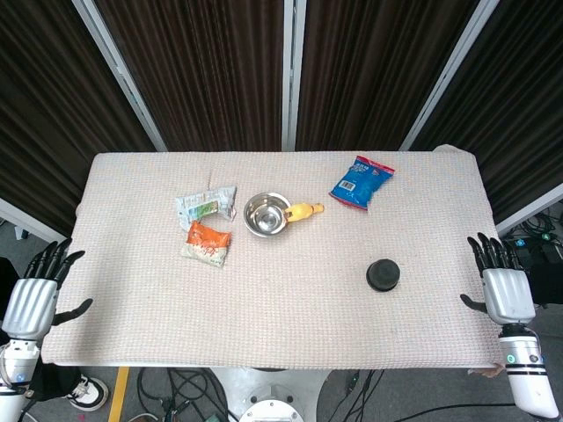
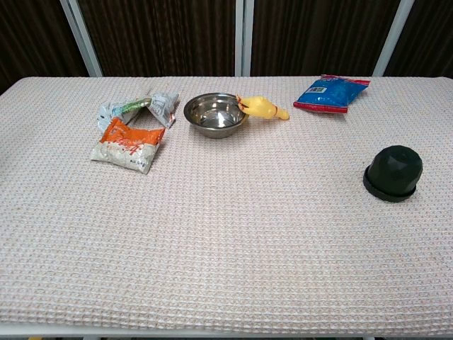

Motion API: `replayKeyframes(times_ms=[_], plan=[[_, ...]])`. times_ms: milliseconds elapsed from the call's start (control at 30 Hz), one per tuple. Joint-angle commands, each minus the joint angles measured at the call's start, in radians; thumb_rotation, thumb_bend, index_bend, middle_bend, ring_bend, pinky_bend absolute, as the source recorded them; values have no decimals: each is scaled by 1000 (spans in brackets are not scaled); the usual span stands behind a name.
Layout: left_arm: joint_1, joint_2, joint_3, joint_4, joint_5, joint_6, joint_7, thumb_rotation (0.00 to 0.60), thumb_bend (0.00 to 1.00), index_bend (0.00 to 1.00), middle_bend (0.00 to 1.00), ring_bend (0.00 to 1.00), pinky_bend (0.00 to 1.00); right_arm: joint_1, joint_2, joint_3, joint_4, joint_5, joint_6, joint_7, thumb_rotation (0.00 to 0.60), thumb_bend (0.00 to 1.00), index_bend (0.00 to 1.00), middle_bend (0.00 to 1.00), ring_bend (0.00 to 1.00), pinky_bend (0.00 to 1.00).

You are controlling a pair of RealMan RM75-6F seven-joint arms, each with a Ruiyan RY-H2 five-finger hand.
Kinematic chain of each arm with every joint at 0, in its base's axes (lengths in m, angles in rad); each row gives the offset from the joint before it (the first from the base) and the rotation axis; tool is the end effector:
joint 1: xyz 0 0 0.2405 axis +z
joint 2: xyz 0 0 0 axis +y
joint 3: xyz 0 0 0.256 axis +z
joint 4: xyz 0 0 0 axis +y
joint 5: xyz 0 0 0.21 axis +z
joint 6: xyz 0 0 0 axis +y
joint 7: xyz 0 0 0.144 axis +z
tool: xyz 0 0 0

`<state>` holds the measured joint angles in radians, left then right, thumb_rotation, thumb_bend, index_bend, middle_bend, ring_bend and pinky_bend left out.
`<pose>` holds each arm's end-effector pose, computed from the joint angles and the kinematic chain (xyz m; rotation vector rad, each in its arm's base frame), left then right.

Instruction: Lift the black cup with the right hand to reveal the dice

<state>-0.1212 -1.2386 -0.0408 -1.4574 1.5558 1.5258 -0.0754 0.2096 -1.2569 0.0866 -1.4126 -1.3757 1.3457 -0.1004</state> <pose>-0.3144 0.1919 0.1353 -1.4158 -0.8678 -1.0114 -0.3329 -0.2318 0.1284 1.4296 -0.8406 0.7611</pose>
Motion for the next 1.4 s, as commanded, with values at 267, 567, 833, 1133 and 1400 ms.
replayKeyframes(times_ms=[267, 567, 833, 1133, 1400], plan=[[5, -10, 10, 2, 11, 5, 10, 600, 153, 163, 33, 0, 129, 18, -5, -13, -3, 1, -72, 40, 600, 0, 0, 20, 0, 0], [1, 8, 12, 1, 16, 1, 0, 600, 153, 163, 33, 0, 129, 106, -98, -8, 70, 20, -261, 183, 600, 0, 0, 34, 0, 0], [15, -19, 10, 61, -10, 1, -51, 600, 153, 162, 33, 0, 129, 178, -209, 11, 171, 18, -342, 232, 600, 0, 0, 45, 0, 0], [21, -21, 9, 99, -16, 3, -103, 600, 152, 158, 33, 0, 128, 230, -269, 10, 230, 7, -395, 249, 600, 0, 0, 80, 0, 0], [21, -21, 11, 108, -15, -1, -103, 600, 152, 159, 33, 0, 128, 250, -295, 14, 244, 10, -401, 244, 600, 0, 0, 134, 0, 0]])
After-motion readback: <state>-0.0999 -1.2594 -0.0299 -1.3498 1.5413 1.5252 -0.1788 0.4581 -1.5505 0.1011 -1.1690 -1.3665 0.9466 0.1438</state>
